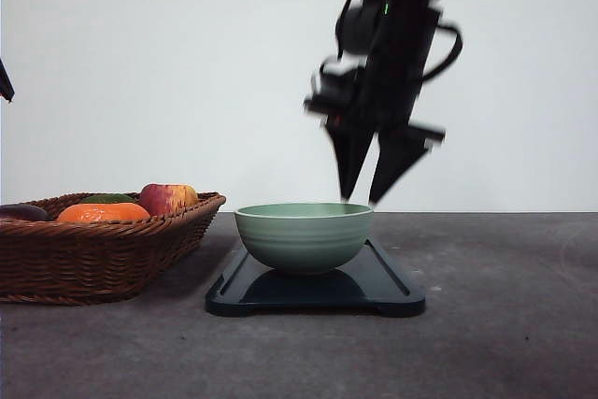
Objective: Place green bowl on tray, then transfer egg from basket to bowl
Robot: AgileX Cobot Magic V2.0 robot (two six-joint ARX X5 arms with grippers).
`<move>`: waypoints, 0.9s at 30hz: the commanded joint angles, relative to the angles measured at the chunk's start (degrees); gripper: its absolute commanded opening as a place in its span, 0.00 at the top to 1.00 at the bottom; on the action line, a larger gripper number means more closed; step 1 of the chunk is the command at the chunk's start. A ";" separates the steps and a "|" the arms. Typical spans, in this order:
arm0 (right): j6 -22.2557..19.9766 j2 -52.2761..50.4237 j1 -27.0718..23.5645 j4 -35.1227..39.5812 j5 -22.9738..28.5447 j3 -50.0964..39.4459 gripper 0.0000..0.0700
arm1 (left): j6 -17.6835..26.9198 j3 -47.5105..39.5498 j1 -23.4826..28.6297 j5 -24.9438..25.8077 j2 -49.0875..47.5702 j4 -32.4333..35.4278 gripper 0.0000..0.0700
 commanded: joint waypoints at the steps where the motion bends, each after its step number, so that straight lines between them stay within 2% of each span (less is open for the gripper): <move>1: 0.52 -1.34 0.56 1.78 1.34 0.16 0.66 | 0.26 1.29 0.09 0.24 0.31 -0.17 0.41; 6: 0.50 -10.76 0.57 13.65 -0.28 -10.40 0.66 | 0.26 1.29 0.09 0.24 0.31 -2.15 0.41; 14: -2.17 -29.09 0.56 32.84 -1.22 -34.80 0.66 | 0.24 1.29 0.09 0.24 0.31 -3.39 0.41; 21: -5.64 -44.11 0.47 37.38 -1.04 -50.89 0.66 | 0.24 1.29 0.09 0.24 0.31 -3.22 0.41; 27: -5.88 -56.03 -0.61 38.51 -1.04 -61.91 0.66 | 0.24 1.29 0.09 0.24 0.31 -3.19 0.41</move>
